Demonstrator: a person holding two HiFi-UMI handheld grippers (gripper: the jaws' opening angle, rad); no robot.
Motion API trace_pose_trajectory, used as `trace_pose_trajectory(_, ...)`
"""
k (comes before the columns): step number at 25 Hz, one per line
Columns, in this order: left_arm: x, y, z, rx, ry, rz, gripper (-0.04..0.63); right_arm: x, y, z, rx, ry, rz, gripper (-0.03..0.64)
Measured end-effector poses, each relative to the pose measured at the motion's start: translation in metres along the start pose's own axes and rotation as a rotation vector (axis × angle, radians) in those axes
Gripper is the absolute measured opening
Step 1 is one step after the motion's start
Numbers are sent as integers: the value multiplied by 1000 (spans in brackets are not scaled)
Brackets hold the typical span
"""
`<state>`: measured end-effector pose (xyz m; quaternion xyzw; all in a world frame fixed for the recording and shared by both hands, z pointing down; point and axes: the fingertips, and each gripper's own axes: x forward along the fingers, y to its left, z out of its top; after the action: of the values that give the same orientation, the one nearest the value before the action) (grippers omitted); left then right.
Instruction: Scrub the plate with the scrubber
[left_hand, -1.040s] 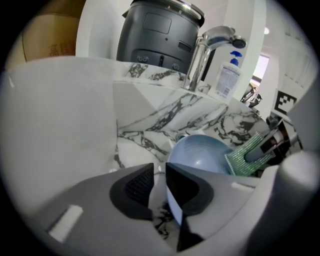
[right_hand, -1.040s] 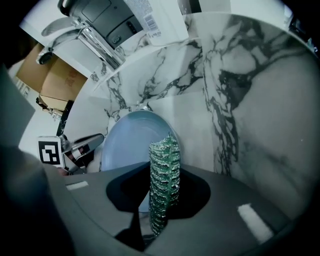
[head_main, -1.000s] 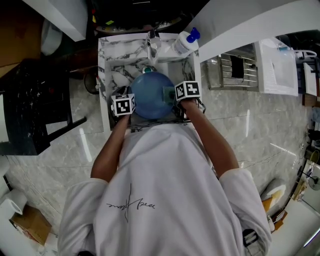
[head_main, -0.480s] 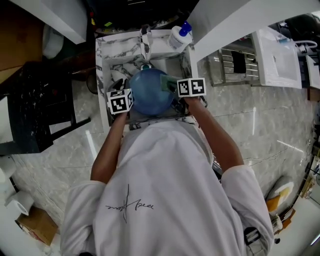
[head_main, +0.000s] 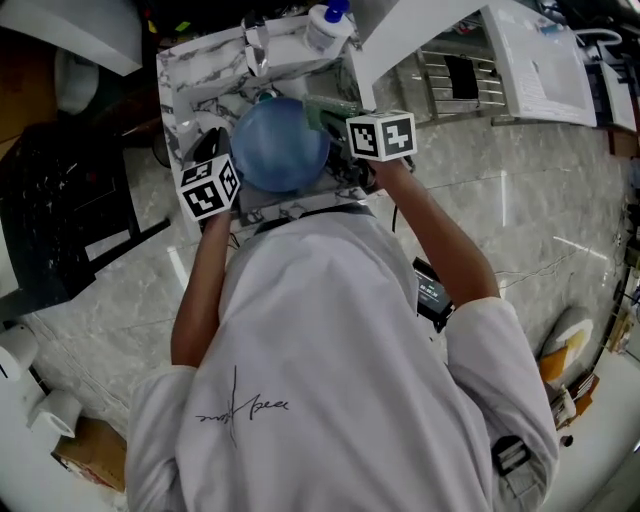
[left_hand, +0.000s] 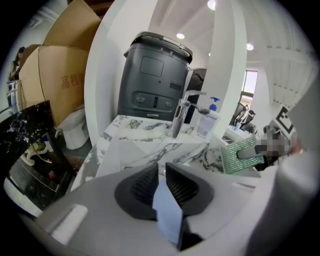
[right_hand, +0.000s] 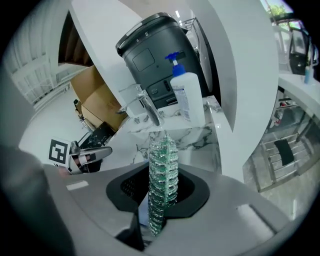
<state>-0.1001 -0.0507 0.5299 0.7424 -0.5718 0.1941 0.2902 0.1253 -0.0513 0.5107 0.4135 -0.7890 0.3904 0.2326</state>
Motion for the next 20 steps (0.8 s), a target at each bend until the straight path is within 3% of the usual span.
trace_pose_trajectory(20,-105,-38,78,-12,-270,-100,54,-125,53,50,-158,-334,-84,66)
